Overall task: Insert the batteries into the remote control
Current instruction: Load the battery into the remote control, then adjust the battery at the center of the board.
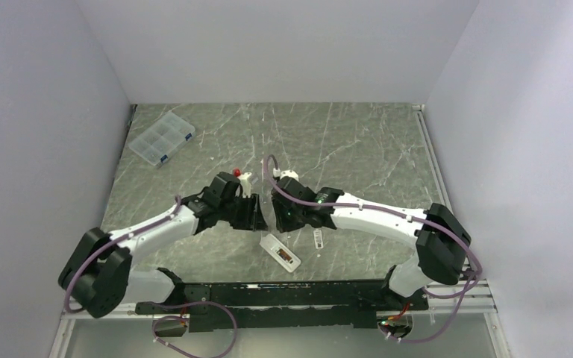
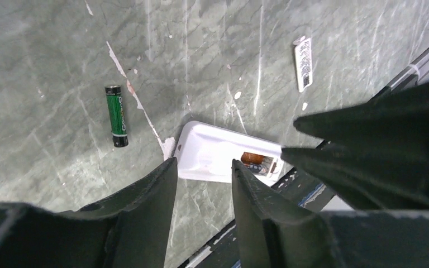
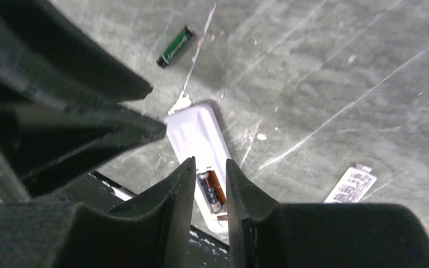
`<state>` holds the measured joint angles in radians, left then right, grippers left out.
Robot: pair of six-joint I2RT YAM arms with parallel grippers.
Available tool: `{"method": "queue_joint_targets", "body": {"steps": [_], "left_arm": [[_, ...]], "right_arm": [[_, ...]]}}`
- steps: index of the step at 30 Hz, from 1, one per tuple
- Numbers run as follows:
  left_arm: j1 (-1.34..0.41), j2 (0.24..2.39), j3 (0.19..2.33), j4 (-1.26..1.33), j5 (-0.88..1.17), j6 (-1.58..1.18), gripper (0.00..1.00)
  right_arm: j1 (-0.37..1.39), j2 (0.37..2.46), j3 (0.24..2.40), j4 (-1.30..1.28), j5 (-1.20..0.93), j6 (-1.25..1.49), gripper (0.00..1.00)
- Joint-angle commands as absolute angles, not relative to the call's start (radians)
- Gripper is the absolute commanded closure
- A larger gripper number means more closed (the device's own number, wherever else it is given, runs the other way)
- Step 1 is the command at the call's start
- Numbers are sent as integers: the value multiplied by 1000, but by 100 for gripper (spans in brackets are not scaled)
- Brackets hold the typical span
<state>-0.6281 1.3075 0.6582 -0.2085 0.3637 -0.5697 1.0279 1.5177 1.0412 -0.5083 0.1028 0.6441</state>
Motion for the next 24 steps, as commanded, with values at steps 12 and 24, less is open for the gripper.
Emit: {"method": "queue_joint_targets", "body": {"steps": [12,24], "left_arm": [[-632,840,783,-601,153,-639,36],[-631,667,945,-857,107,-567,23]], "right_arm": [[898,1547,1066,-258,-82,613,65],[951,1796,1233,-298,-142,581,64]]}}
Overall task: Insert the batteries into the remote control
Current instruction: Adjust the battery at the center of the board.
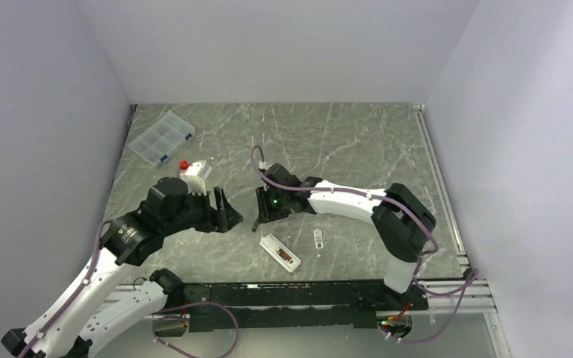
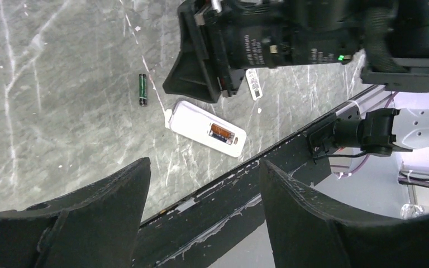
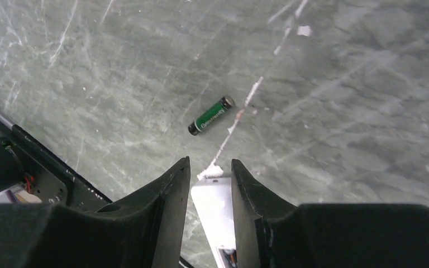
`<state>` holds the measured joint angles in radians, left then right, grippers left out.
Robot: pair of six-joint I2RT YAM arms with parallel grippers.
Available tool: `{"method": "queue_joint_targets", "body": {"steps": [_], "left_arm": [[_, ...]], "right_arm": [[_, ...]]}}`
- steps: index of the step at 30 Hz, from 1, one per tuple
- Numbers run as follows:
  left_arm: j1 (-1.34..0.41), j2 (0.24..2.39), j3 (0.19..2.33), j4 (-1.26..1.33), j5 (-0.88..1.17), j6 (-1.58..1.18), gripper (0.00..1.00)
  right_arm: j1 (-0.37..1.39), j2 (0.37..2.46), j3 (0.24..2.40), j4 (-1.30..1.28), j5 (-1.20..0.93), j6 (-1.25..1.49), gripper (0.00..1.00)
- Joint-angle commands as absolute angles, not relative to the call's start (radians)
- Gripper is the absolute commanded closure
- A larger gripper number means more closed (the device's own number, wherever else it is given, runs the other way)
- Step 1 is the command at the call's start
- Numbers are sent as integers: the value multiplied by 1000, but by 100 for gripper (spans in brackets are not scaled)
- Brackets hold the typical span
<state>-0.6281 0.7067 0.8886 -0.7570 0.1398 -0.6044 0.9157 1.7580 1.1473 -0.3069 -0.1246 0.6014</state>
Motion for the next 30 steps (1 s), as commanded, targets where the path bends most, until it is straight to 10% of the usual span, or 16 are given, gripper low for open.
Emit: {"method": "queue_joint_targets", "body": {"steps": [1,19,30], "left_arm": [[-631,657,953,-866,103,-560,23],[-631,549,944,-887,145,-480,1],[-631,517,929,-874,158,-480,1]], "right_arm": [[956,1816,1248,-304,-141,575,64],[976,1944,1427,-401,-45,55,54],[974,2102,1608,-511,-8,87,83]]}}
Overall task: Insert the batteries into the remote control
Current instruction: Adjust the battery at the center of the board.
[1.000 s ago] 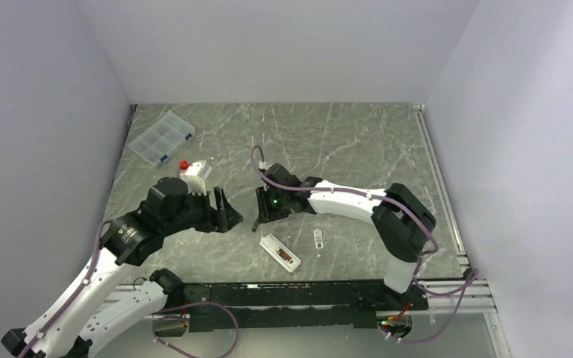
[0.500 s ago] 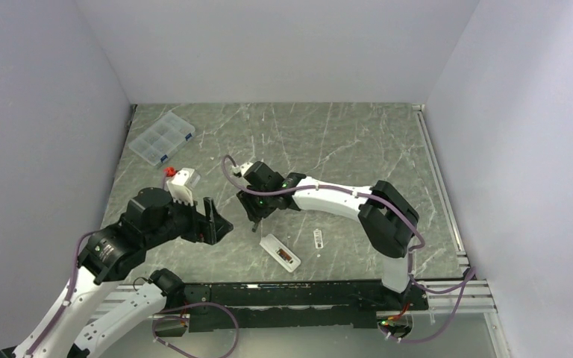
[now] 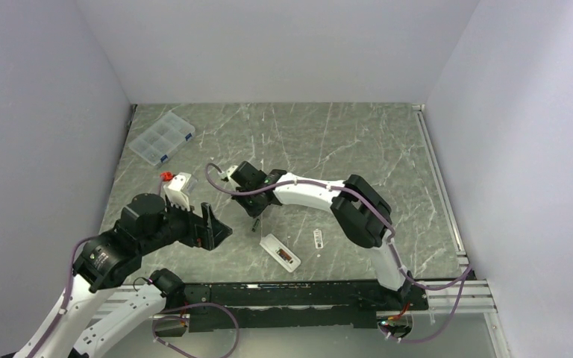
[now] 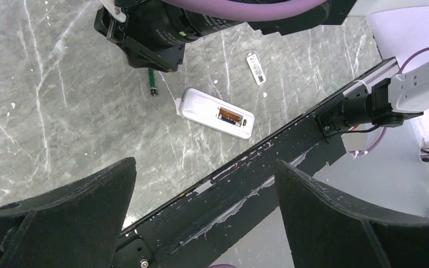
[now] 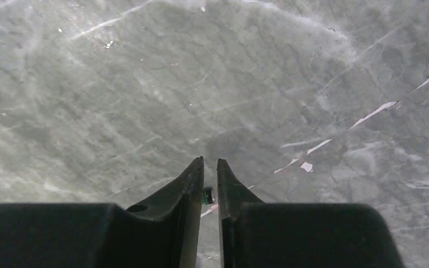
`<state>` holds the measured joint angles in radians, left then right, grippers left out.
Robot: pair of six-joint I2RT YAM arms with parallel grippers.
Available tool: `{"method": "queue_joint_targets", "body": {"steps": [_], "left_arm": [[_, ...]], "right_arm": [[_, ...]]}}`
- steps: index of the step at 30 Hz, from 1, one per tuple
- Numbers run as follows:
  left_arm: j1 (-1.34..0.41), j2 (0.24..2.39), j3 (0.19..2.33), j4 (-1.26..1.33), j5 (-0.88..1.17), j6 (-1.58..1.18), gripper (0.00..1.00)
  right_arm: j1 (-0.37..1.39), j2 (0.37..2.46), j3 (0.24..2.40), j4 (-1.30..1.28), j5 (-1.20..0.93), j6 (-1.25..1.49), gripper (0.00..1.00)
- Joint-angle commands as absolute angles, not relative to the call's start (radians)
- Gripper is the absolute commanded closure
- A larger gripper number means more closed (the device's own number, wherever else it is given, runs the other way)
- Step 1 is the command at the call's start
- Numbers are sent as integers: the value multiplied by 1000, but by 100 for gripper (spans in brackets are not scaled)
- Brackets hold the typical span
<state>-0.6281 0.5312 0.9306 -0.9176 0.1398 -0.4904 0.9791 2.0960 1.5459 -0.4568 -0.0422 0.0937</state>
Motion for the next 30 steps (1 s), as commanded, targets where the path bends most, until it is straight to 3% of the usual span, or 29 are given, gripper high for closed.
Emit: {"method": "queue_joint_targets", "body": {"steps": [1,5,11,30], "left_arm": [[-630,517,928,-873,158,-480,1],[-631,518,926,-873,151,-482,1],[-632,517,926,-873,145,-483,1],[-630,525,925,-874,140,-488,1]], "right_arm": [[974,2110,1615,-523,-6,87,87],[974,2123,1612,-537,-3,95,96],[973,2105,1562,-530,-3,112,100],[994,1990,1379,-466,-22,169,100]]}}
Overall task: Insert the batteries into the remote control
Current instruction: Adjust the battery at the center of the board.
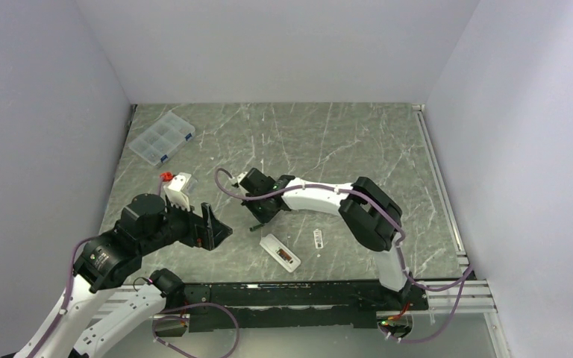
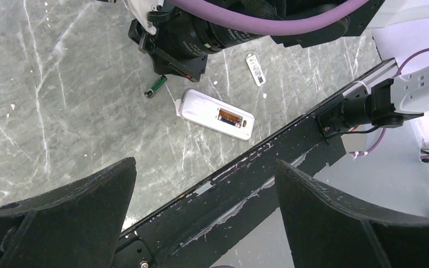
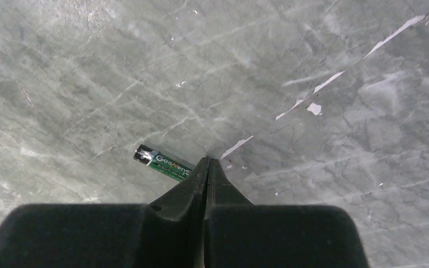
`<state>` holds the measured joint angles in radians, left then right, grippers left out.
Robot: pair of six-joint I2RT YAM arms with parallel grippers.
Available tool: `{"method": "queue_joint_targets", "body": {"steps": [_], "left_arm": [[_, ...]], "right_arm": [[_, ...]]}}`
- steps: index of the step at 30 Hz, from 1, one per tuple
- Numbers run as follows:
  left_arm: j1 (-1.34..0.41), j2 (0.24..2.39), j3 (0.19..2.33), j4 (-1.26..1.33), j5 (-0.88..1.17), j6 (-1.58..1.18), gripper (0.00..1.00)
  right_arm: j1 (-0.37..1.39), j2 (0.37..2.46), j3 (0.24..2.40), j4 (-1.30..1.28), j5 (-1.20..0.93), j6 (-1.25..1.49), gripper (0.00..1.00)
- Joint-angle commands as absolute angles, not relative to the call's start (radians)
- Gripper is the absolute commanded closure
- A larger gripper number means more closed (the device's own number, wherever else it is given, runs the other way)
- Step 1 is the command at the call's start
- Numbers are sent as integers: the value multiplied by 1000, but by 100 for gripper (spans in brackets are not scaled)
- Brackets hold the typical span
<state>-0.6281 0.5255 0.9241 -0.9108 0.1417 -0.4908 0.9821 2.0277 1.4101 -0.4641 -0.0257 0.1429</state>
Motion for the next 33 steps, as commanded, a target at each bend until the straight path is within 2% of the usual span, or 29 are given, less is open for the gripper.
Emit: {"method": "queue_joint_targets", "body": {"steps": [1,10,15,18,26,29,33], "left_arm": [[-632,527,925,-875,139,-488,1],[-631,529,926,-877,133,-491,1],[-631,530,924,-877,131,-492,1],[-630,530,925,-878,129,-494,1],[-630,525,925,-878,129,-491,1],[-630,514,924,-875,133,-489,1],[-630,495,921,-871,136,-489,1]], "right_arm": [[999,1985,1374,-463,-25,172,100],[1028,1979,1366,-461,-43,200,100],[1034,1948,1354,-458,16,208,99],[1034,1894,1339,-441,27,201,91],[1034,1782,1269,-380,-65,92,54],[1034,1753,1243,-350,-103,38,51],[1032,1664,1139,-184,-87,9,50]]}}
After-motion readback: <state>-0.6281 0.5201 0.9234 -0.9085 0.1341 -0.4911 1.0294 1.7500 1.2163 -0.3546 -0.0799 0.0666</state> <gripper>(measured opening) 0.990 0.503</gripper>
